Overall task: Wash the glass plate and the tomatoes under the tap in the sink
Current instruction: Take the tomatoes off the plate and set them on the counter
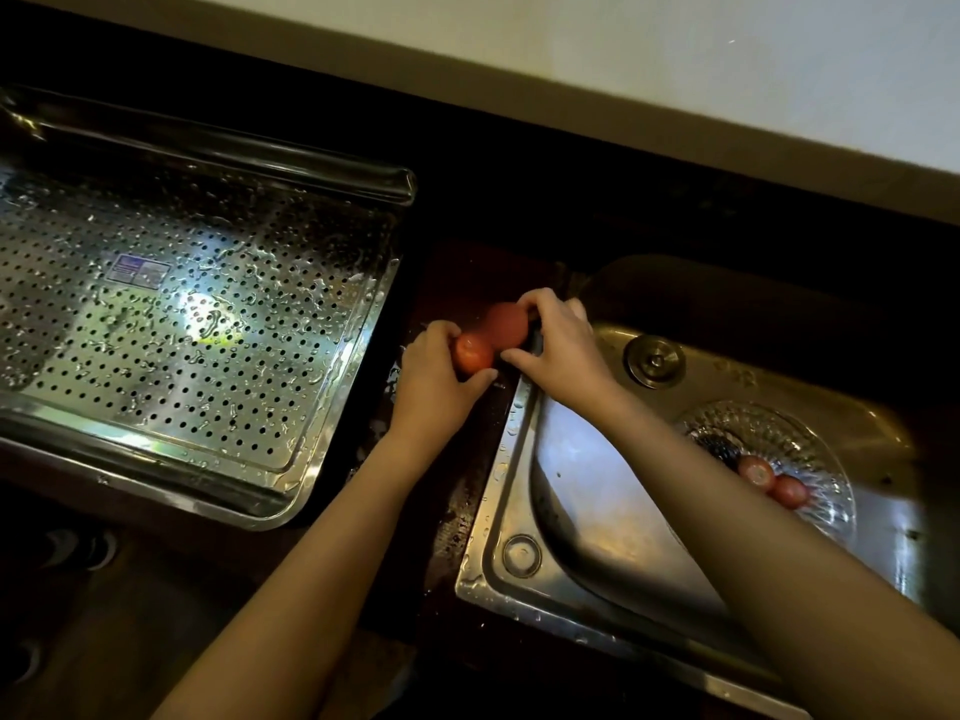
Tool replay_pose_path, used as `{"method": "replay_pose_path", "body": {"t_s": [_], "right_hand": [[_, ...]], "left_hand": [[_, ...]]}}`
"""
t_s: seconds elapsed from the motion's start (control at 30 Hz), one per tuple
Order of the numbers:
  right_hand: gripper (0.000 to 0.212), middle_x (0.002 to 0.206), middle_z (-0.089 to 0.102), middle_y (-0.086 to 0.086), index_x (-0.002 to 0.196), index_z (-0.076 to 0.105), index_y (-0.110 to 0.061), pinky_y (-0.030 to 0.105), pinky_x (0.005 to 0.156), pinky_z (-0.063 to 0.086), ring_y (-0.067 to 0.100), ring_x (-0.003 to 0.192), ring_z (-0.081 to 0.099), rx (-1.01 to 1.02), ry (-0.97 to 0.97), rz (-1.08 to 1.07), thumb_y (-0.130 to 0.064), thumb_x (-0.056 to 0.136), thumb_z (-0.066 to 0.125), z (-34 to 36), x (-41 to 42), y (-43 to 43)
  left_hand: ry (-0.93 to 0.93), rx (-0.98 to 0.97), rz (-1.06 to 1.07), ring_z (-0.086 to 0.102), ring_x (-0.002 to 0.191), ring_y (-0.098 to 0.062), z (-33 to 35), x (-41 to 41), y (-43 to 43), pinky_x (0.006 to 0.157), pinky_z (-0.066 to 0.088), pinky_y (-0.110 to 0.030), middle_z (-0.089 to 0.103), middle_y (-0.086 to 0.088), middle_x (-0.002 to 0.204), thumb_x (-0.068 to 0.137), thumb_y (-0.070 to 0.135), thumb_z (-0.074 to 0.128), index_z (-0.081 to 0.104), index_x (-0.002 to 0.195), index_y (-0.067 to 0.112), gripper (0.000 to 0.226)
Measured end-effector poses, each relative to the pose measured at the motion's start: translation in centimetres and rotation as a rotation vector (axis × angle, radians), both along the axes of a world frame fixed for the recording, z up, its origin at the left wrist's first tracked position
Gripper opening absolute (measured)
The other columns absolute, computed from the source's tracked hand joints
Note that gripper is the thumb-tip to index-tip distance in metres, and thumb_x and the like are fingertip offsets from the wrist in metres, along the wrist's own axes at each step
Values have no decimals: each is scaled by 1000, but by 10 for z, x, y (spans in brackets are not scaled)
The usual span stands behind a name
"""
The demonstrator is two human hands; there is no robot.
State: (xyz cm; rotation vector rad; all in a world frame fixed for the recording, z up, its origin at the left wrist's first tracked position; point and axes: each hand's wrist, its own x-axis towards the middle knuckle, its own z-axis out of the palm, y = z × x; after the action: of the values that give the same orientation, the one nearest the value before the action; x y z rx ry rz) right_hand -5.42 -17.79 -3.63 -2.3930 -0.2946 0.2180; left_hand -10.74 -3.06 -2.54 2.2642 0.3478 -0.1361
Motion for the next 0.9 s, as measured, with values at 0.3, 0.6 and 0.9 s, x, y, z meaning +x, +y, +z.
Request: {"method": "replay_pose_path", "body": {"t_s": [0.3,0.6,0.9], "right_hand": [[67,133,47,8,136,38,-18,40,102,39,26,124,38,-101,60,60,-28,78,71,21,1,-33],[83,142,42,10,142,30,-17,38,107,37,27,128,42,-280,369,130,-29,74,75,55,-9,-136],[80,147,36,10,144,25,-23,48,104,41,31,128,43,-237,727,-43,-25,79,71,32,-64,-251]], "left_hand": [[-92,317,-208,43,120,-25,44,6,-3,97,37,-39,53,-6,127,81,29,66,48,127,15,51],[128,398,-889,54,113,-21,84,33,-86,93,44,-33,56,-6,127,86,39,59,47,130,19,50],[374,501,-1216,40,131,-24,39,42,-193,105,32,-31,38,-5,148,88,47,53,33,142,20,64]]}}
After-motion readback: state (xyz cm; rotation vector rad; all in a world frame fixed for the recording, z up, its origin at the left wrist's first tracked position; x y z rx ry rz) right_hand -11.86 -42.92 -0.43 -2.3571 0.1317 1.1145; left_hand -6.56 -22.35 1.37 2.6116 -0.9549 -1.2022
